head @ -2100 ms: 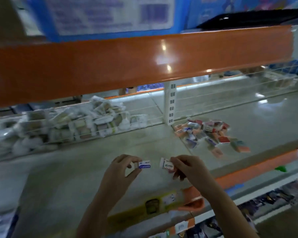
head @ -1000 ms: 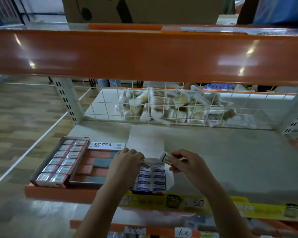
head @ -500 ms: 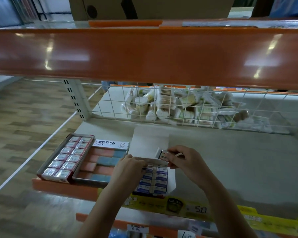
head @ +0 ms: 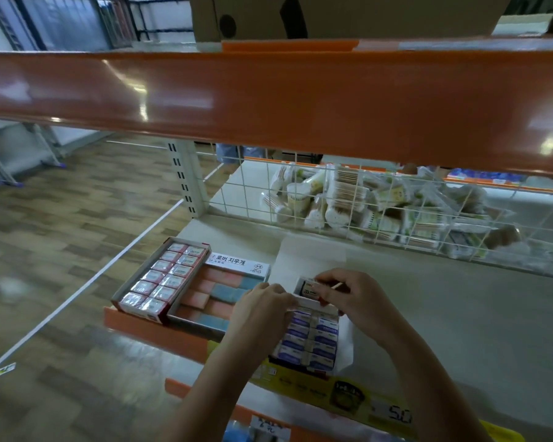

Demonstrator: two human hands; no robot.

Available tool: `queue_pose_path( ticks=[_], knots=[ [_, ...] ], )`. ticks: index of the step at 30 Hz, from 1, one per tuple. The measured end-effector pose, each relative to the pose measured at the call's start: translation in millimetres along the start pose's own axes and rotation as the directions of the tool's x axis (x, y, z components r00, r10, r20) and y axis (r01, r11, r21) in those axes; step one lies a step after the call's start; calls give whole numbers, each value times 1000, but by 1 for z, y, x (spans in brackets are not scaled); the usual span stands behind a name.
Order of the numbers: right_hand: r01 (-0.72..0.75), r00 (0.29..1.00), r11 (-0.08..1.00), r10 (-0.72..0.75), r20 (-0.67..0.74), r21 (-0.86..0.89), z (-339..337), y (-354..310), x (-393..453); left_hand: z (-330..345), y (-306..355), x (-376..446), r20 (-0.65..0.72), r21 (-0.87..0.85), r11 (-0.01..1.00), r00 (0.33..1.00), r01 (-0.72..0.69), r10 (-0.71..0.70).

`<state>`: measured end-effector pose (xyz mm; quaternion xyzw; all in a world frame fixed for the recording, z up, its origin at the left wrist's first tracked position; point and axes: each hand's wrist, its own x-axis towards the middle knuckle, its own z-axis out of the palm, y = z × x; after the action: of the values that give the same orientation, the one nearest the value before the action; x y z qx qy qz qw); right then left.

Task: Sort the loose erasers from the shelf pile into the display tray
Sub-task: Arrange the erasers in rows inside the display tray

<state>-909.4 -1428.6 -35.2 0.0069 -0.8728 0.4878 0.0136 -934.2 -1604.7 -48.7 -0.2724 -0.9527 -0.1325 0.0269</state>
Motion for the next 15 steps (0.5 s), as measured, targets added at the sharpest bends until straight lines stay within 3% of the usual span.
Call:
queue_pose_path(
  ticks=[8,15],
  knots=[
    [63,996,996,-60,63,-56,43,-33,36,-44,-78,-38,-210,-16,999,977,32,-34],
    [61,994,995,-54,93,-73,104,-83,80,-68,-173,-41,-240,-20,989,959,149,-149]
  ],
)
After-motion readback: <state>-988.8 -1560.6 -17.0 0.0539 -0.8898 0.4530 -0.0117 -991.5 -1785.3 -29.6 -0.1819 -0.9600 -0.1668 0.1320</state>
